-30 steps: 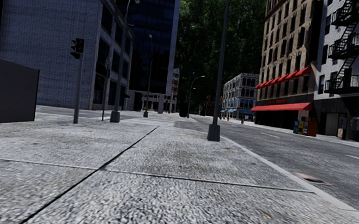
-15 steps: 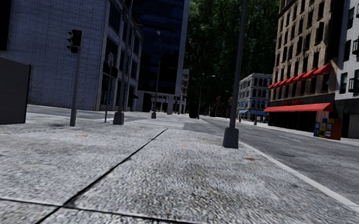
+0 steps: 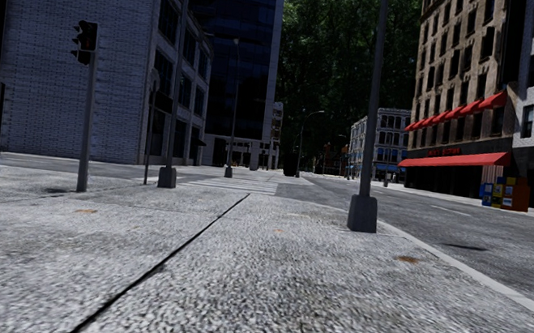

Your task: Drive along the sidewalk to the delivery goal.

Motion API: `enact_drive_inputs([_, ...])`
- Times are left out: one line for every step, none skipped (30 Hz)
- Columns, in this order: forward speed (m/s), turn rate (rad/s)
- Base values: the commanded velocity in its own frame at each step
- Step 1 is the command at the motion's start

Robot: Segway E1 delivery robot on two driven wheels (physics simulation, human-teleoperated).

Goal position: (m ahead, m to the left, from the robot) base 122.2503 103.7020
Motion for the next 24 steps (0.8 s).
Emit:
enact_drive_inputs([2.0,0.0])
enact_drive_inputs([2.0,0.0])
enact_drive_inputs([2.0,0.0])
enact_drive_inputs([2.0,0.0])
enact_drive_inputs([2.0,0.0])
enact_drive_inputs([2.0,0.0])
enact_drive_inputs([2.0,0.0])
enact_drive_inputs([2.0,0.0])
enact_drive_inputs([2.0,0.0])
enact_drive_inputs([2.0,0.0])
enact_drive_inputs([2.0,0.0])
enact_drive_inputs([2.0,0.0])
enact_drive_inputs([2.0,0.0])
enact_drive_inputs([2.0,0.0])
enact_drive_inputs([2.0,0.0])
enact_drive_inputs([2.0,0.0])
enact_drive_inputs([2.0,0.0])
enact_drive_inputs([2.0,0.0])
enact_drive_inputs([2.0,0.0])
enact_drive_inputs([2.0,0.0])
enact_drive_inputs([2.0,0.0])
enact_drive_inputs([2.0,0.0])
enact_drive_inputs([2.0,0.0])
enact_drive_inputs([2.0,0.0])
